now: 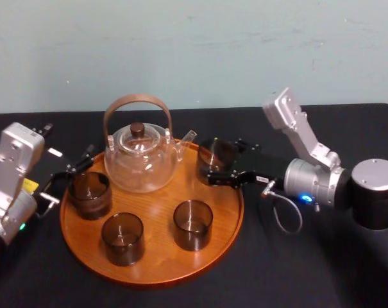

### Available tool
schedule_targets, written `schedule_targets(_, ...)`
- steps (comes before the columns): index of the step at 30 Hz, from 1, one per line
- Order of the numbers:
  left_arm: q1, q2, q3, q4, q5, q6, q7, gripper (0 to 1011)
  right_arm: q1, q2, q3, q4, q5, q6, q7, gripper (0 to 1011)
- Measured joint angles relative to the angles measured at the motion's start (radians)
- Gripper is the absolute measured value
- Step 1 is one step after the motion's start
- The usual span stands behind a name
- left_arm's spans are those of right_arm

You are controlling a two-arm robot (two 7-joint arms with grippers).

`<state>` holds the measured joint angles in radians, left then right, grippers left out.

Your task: Pick up the glass from the table and place it on the tray.

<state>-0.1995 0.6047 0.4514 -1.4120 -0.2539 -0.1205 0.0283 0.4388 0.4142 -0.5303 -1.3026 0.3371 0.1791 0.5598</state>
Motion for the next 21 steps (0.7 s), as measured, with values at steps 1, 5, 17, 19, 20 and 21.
schedule_targets(1, 0.000, 0.000, 0.000, 0.000, 0.000, 0.000, 0.000, 1001, 0.002, -0.002, -0.003, 0.005, -0.002, -0.002, 0.001, 903)
schedule_targets(5, 0.000, 0.000, 0.000, 0.000, 0.000, 0.000, 0.000, 1001, 0.013, -0.013, -0.017, 0.029, -0.008, -0.007, 0.007, 903)
schedule_targets(17, 0.000, 0.000, 0.000, 0.000, 0.000, 0.000, 0.000, 1001, 0.039, -0.043, -0.049, 0.097, -0.025, -0.022, 0.020, 903)
schedule_targets(19, 0.000, 0.000, 0.000, 0.000, 0.000, 0.000, 0.000, 1001, 0.042, -0.047, -0.051, 0.106, -0.027, -0.025, 0.021, 903)
schedule_targets(20, 0.000, 0.000, 0.000, 0.000, 0.000, 0.000, 0.000, 1002, 0.045, -0.051, -0.052, 0.115, -0.028, -0.027, 0.022, 903)
schedule_targets(21, 0.000, 0.000, 0.000, 0.000, 0.000, 0.000, 0.000, 1001, 0.046, -0.053, -0.053, 0.122, -0.030, -0.028, 0.023, 903)
